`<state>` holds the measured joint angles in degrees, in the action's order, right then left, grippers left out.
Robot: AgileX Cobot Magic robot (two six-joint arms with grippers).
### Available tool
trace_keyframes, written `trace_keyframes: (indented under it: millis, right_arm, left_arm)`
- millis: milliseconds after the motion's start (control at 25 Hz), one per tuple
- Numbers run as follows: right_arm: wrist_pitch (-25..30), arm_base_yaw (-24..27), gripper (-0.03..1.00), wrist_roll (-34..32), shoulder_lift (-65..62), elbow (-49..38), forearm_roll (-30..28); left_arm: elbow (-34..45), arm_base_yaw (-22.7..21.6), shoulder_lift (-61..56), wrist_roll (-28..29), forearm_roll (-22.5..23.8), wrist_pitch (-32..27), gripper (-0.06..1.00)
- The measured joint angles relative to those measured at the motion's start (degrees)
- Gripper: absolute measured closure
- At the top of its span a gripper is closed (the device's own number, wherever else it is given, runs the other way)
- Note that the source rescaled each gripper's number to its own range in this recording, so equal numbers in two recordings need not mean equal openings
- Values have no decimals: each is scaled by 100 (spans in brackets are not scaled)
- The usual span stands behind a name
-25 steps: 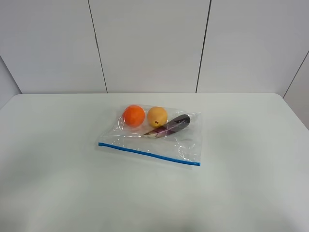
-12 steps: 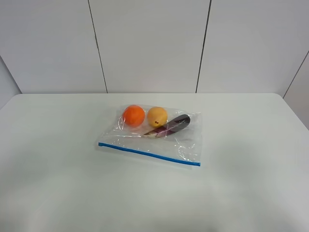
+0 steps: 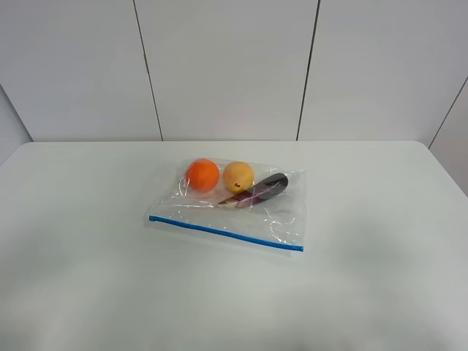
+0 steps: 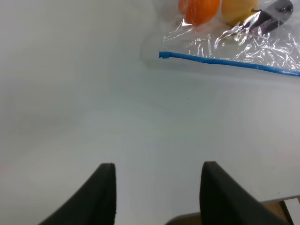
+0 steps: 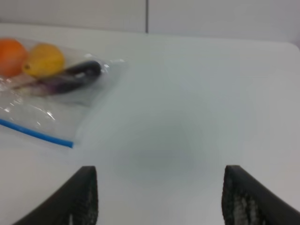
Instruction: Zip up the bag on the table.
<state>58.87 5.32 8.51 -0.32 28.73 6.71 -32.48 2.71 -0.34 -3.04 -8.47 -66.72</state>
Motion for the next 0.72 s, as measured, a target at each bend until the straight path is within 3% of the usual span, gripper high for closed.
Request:
trace_keyframes:
  millis: [320,720]
  right_arm:
    - [-20,0,6,-577,0,-46,-416]
    - [-13,0,6,-650,0,-64,-449]
  left_arm:
    - [0,0,0,0,0,0,29]
    - [0,0,0,0,0,0,29]
